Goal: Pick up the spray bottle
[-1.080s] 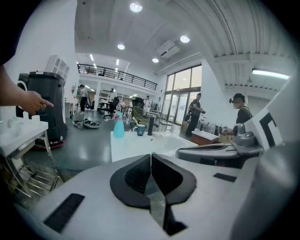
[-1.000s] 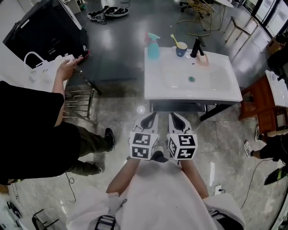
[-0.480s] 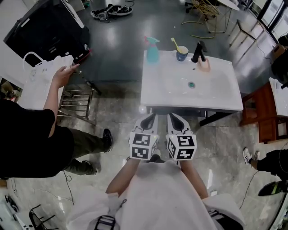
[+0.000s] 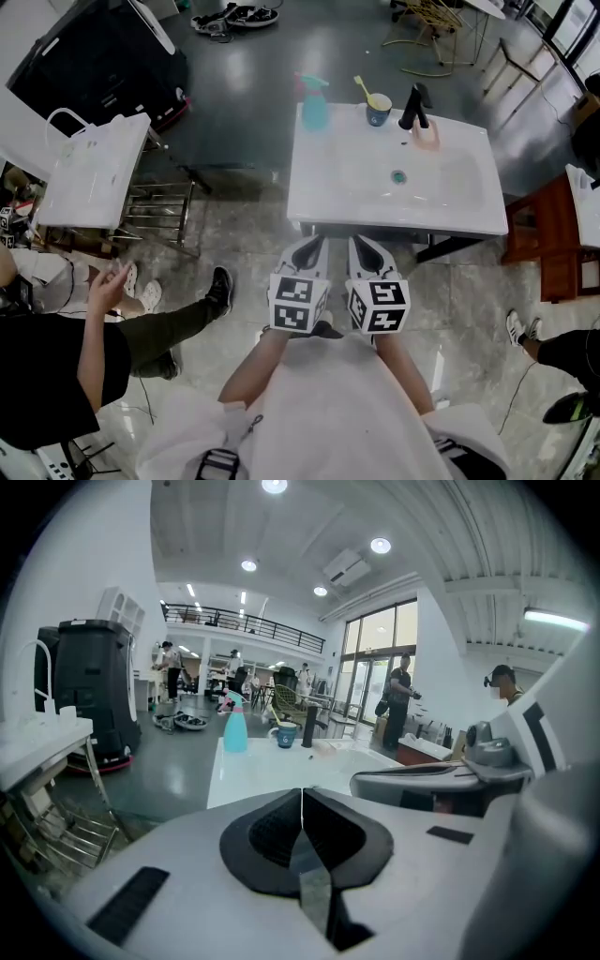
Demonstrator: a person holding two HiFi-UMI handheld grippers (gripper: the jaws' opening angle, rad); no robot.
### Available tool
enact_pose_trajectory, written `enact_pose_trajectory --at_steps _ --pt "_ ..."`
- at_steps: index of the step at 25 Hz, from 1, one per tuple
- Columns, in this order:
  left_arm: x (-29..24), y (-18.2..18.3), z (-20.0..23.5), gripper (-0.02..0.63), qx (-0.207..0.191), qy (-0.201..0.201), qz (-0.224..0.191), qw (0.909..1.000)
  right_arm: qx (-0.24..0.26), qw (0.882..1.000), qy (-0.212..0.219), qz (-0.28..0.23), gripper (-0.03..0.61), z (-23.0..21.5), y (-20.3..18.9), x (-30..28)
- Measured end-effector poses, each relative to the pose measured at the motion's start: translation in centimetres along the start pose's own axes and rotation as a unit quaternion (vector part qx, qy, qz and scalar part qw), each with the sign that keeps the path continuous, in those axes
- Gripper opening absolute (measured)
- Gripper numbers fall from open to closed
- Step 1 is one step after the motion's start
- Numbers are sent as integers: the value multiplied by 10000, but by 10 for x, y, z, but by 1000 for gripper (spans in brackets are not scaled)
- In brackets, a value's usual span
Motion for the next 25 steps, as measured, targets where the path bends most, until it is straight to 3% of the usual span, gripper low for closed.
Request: enact_pose_trajectory --at_steps 25 --pt "-7 3 -3 28 77 1 -42 10000 95 9998 152 59 28 -1 -1 -4"
Point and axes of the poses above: the fingertips, and each gripper's own axes: x backward along the fingers, z to its left, y out of its top, the point moved 4 cm from there along x, backward along the fingers, and after that the axes turned 8 degrees about z, right-handed, at the moved point
